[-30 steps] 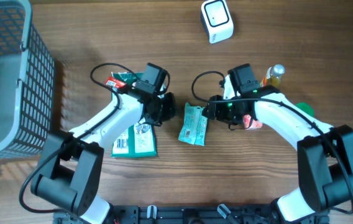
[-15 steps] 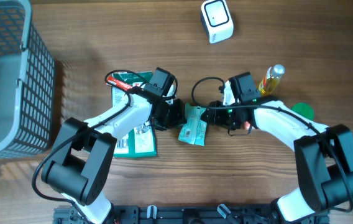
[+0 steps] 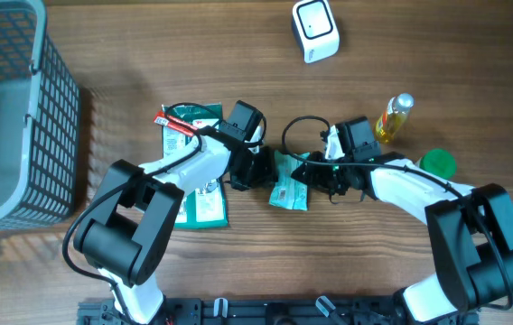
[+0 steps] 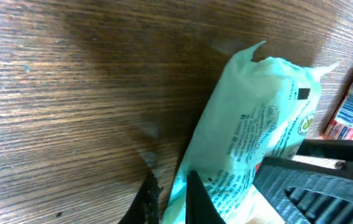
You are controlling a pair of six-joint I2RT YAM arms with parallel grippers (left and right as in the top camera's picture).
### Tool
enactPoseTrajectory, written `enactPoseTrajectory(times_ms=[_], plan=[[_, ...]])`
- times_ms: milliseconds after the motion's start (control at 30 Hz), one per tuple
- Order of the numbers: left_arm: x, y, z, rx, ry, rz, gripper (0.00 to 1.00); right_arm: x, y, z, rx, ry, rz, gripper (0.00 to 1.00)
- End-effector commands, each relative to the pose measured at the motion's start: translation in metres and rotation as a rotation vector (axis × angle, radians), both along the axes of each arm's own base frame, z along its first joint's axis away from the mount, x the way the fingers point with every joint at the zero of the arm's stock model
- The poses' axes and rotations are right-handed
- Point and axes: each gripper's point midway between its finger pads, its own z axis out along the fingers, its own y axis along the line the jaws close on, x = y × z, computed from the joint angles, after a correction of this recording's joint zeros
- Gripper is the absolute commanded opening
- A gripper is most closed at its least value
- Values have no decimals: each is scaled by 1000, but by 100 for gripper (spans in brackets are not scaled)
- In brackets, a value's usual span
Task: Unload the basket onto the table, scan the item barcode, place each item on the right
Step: 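Open the left gripper and withdraw it to the left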
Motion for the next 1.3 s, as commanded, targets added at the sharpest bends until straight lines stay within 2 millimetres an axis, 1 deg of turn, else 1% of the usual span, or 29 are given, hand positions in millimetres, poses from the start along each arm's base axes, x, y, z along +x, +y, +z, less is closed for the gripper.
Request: enactPoseTrajectory(times_ms=[0, 33, 67, 100, 133, 167, 267, 333, 367, 400, 433, 467, 500, 533, 567, 633, 700, 1267], plan=[[-3, 14, -24, 87, 18, 3, 4, -4, 0, -4, -5, 8, 3, 28], [-3, 14, -24, 87, 19, 3, 4, -4, -1, -5, -9, 6, 2, 25], [-3, 14, -24, 87, 19, 3, 4, -4, -1, -5, -10, 0, 11, 11], [-3, 14, -24, 87, 19, 3, 4, -5, -1, -5, -13, -5, 21, 4], [-2, 16, -22, 86, 16, 9, 4, -5, -1, -5, -13, -2, 22, 4], [5, 22, -13, 77, -1, 28, 4, -5, -1, -4, -14, -14, 33, 4], [28, 44, 28, 42, -96, 69, 4, -1, 4, 11, 5, -98, 104, 4], [42, 59, 55, 20, -184, 83, 4, -2, 12, 35, 67, -164, 155, 4], [53, 74, 75, 17, -252, 115, 6, -4, 17, 57, 114, -204, 176, 4], [62, 90, 89, 35, -307, 152, 9, -8, 21, 78, 149, -255, 207, 4], [69, 103, 97, 61, -341, 189, 15, -11, 22, 91, 167, -282, 216, 4], [75, 120, 104, 98, -375, 234, 21, -14, 21, 102, 175, -301, 218, 4], [80, 139, 109, 147, -401, 282, 30, -21, 21, 120, 197, -333, 228, 4], [83, 159, 109, 206, -410, 329, 50, -27, 21, 133, 217, -353, 238, 4], [81, 180, 104, 271, -390, 372, 100, -35, 20, 146, 230, -371, 242, 4], [76, 187, 101, 286, -361, 381, 100, -40, 18, 153, 231, -379, 241, 4], [76, 187, 101, 286, -360, 383, 100, -42, 17, 155, 235, -374, 234, 4], [76, 187, 101, 286, -361, 383, 100, -47, 15, 148, 224, -322, 219, 4]])
